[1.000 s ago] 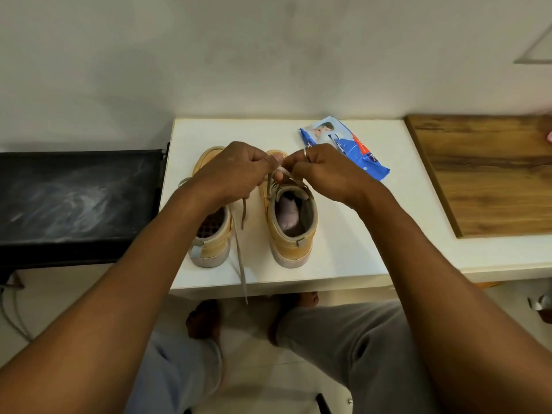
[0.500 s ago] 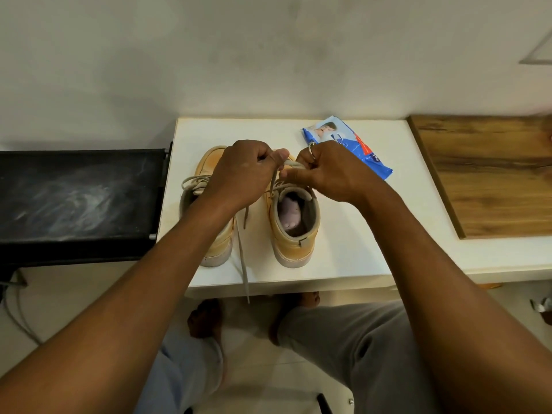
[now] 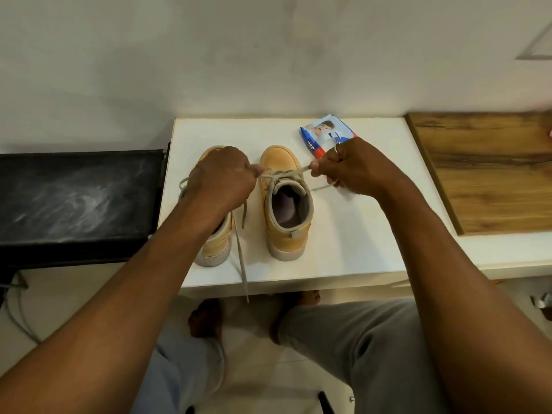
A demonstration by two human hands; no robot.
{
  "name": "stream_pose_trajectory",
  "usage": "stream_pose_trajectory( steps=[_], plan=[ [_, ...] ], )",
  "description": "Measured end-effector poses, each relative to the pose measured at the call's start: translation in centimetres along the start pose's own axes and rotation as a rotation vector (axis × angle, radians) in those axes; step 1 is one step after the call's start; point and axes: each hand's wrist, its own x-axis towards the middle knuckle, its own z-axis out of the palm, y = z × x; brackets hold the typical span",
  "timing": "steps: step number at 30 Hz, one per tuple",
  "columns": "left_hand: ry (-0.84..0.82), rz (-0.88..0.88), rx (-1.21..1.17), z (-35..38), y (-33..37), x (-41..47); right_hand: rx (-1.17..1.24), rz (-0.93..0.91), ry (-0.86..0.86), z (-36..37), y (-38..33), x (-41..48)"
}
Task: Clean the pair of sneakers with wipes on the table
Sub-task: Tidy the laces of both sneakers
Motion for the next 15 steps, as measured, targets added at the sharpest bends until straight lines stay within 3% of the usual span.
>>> stream_pose_trajectory(
  steps=[4,8,12,15],
  plan=[
    [-0.011,-0.054,0.167,0.3,-0.3,-0.2,-0.018,0.078,-0.070,0.2,0.8,0.1],
    [0.030,0.029,0.294,0.3,0.7,-0.7,-0.019,0.071,-0.027,0.7,0.7,0.5],
    [0.049,0.187,0.114,-0.1,1.5,-1.2,-0.048,-0.021,-0.050,1.3,0.6,0.7],
    [-0.025,0.225,0.058,-0.3,2.1,-1.8,-0.025,-0.096,-0.102,1.4,0.0,0.7]
  ],
)
